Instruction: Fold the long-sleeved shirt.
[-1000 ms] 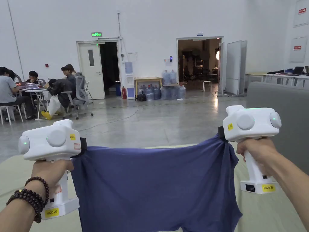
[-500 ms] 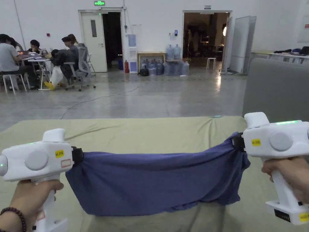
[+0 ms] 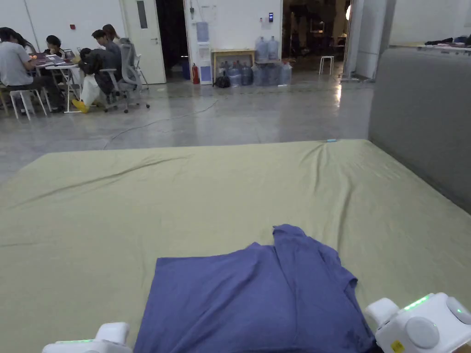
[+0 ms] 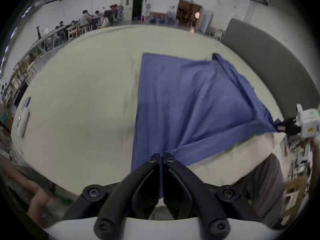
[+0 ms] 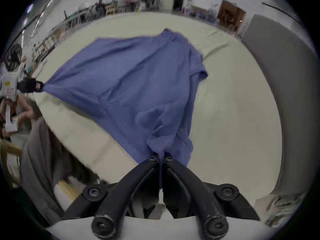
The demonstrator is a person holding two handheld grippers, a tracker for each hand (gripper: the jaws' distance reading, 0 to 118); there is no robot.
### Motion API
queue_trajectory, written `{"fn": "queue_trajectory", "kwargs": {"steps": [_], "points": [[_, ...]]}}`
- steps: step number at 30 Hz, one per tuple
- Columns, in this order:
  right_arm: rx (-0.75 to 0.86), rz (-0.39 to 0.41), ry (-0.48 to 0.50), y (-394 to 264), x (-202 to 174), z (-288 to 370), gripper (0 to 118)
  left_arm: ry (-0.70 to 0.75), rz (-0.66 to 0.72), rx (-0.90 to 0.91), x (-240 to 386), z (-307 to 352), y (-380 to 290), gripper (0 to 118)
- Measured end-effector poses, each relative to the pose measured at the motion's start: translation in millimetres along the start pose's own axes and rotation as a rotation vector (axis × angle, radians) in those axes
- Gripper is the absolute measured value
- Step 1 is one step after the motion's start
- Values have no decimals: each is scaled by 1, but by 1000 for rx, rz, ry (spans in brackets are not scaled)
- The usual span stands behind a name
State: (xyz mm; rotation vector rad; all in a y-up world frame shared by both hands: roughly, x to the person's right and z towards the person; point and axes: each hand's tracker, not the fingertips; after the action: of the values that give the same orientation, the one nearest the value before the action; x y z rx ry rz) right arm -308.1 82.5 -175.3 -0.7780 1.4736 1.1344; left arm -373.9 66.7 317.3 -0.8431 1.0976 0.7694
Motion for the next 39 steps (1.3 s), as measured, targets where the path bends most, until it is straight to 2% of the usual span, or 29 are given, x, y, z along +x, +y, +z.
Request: {"fn": "queue_trajectory", "kwargs": {"steps": [2,9,14,15,16,17,18,19,22,23,24,25,26,27,28,29,31,39], "points": [[-46,40,34,-6,-1,2,0,21,-46,-53,4,-2,-4,0],[-125,60,104,-22,-1,3,0,2,-114,-183,13,-7,-7,0],[-102,73,82,-26,-7,6,0,-3,-102,-90,12,-1,-4,0],[-71,71,70,-24,-6,11,9,-22,-78,-45,10,4,-1,4],[-24,58,56,-23,-4,17,40,-50,-46,-2,9,12,-2,38],[4,46,56,-22,-2,22,75,-80,-16,22,6,18,1,80],[30,32,65,-21,1,28,102,-120,7,27,3,23,4,110],[59,21,67,-18,5,35,109,-150,29,26,1,28,7,117],[146,-51,59,-2,17,56,108,-184,67,78,-2,46,26,117],[159,-75,48,3,19,60,103,-172,67,82,-2,49,33,115],[181,-101,43,10,22,65,87,-154,73,108,6,58,37,108],[213,-123,35,17,24,69,42,-143,73,144,8,61,44,77],[237,-131,27,23,25,70,2,-140,60,179,10,64,49,49],[250,-146,5,29,25,70,2,-127,37,206,12,65,55,34],[253,-162,-29,34,26,68,0,-98,22,212,16,66,59,34],[261,-168,-26,39,28,68,0,-63,5,202,20,62,63,0],[244,-146,9,48,30,59,0,-63,-19,199,26,55,69,0],[167,-131,25,64,30,4,0,-111,-44,130,28,0,93,0]]}}
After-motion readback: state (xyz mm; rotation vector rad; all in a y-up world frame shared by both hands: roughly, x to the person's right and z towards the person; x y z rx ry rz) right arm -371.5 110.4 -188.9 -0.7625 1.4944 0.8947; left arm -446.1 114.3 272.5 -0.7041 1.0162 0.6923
